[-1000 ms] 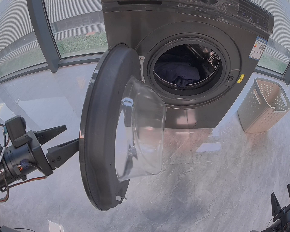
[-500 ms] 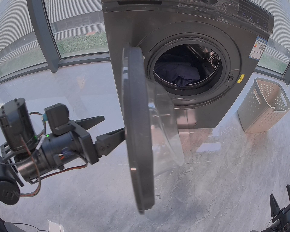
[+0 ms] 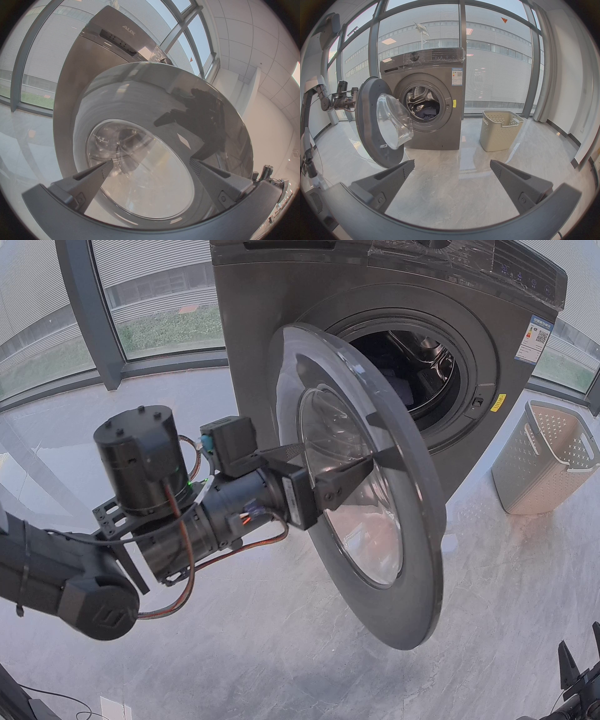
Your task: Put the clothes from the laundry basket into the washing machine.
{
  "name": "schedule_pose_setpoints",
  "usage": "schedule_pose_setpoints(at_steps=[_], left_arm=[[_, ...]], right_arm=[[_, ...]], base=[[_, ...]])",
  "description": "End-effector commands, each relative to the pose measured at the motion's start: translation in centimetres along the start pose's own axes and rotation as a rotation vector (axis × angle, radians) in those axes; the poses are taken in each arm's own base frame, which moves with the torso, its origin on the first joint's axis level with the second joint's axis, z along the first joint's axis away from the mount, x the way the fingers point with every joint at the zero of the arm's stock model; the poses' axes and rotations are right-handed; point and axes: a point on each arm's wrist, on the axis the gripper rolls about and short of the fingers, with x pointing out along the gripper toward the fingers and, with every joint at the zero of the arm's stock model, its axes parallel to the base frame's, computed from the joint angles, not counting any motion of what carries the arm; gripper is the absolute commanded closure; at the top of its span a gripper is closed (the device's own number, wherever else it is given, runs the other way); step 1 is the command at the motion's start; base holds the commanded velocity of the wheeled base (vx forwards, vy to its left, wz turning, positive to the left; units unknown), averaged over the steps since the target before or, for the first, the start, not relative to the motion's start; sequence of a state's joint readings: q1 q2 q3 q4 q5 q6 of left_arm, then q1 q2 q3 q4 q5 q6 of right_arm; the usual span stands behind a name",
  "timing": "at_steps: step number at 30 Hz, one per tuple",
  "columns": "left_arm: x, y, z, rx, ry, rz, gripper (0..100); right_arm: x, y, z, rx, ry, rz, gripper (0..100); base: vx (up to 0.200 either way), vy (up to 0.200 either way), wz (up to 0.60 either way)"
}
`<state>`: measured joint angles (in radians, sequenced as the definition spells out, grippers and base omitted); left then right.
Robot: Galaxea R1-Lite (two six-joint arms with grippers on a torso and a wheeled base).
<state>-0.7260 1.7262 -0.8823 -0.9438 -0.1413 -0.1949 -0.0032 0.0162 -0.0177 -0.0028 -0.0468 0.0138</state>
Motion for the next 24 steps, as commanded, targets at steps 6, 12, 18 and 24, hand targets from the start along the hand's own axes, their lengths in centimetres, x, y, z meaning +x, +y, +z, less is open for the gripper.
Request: schedule_pose_setpoints(at_steps=[6, 12, 18, 24], left_arm=[[6.3, 0.6, 0.6, -0.032, -0.106, 0.035, 0], [8.3, 0.8, 2.0, -0.113, -0.169, 0.059, 0], [11.8, 2.0, 1.1, -0.114, -0.218, 0.135, 0], [13.9, 4.8, 0.5, -0.116, -0.265, 0.256, 0]], right_arm=[[0.0, 0.0, -0.5, 0.0, 0.0, -0.001, 0], [0.0, 0.0, -0.5, 0.0, 0.0, -0.001, 0], [0.0, 0.0, -0.5, 0.0, 0.0, -0.001, 0], [0.0, 0.0, -0.5, 0.0, 0.0, 0.001, 0]], base=[[0.0, 0.0, 0.0], [0.0, 0.0, 0.0], [0.0, 0.0, 0.0], [0.0, 0.0, 0.0]])
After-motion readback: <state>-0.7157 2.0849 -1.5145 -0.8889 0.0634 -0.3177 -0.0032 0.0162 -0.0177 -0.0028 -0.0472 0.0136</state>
